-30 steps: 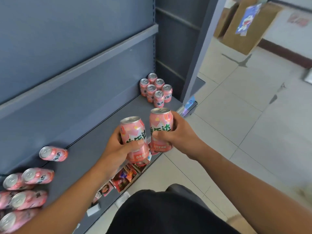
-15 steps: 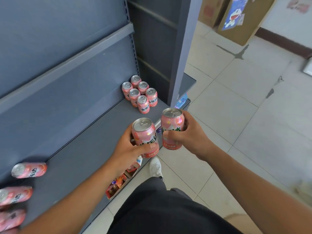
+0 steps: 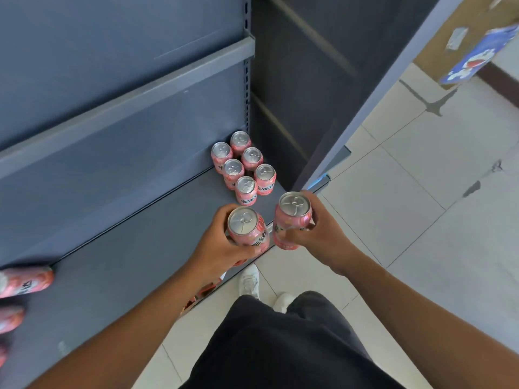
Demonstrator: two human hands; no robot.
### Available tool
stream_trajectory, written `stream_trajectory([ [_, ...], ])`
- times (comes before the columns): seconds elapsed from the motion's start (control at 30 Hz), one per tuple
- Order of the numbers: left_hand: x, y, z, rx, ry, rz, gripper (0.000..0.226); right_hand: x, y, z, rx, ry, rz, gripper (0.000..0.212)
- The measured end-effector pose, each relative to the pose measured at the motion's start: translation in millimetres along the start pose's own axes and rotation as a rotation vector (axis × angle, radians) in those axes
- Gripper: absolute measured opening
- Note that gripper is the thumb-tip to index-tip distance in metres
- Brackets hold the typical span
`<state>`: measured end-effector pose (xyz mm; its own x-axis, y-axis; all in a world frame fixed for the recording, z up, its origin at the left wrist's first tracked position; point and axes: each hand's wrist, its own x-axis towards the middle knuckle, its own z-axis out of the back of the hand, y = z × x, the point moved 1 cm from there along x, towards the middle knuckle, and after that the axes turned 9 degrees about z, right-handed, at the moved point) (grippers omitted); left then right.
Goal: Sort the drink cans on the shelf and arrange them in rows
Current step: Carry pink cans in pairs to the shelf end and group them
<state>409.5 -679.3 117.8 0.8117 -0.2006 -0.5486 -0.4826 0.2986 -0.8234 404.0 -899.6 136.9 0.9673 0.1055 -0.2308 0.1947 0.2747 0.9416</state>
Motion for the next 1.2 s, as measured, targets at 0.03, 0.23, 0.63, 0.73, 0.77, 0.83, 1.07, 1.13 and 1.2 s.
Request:
stream_trajectory([
  [0.03,5.3,-0.7,0.2,0.023,-0.012,0.002,0.074,8.5,-3.5,2.7,-0.030,0.020,0.009,0.064],
  [0.23,38.9,2.2,-12.6,0.164,-0.072,-0.002,0.069,57.0,-35.0,24.3,-0.198,0.224,0.039,0.067],
  [0.63,107.1,48.5,-55.6,0.167,-0.384,0.076,0.075,135.7,-100.2,32.7,-0.484,0.480,0.114,0.068],
  [0.73,119.7,55.5,-64.3,0.110,-0.445,0.108,0.070,147.2,-110.8,27.0,-0.512,0.461,0.104,0.064],
  [0.77,124.0,58.4,-66.6,0.094,-0.466,0.125,0.069,150.4,-113.7,24.7,-0.517,0.458,0.095,0.062],
  [0.83,131.3,63.7,-71.1,0.062,-0.500,0.153,0.069,155.8,-119.0,21.3,-0.518,0.432,0.082,0.058],
  [1.07,148.6,79.5,-83.5,-0.053,-0.502,0.209,0.069,167.4,-135.3,11.4,-0.564,0.358,0.015,0.070],
  [1.13,149.9,80.7,-85.0,-0.078,-0.498,0.202,0.069,167.9,-137.8,11.6,-0.577,0.362,0.020,0.071],
  [1.2,150.1,81.4,-85.2,-0.089,-0.489,0.196,0.069,167.4,-138.2,12.7,-0.597,0.370,0.028,0.073],
])
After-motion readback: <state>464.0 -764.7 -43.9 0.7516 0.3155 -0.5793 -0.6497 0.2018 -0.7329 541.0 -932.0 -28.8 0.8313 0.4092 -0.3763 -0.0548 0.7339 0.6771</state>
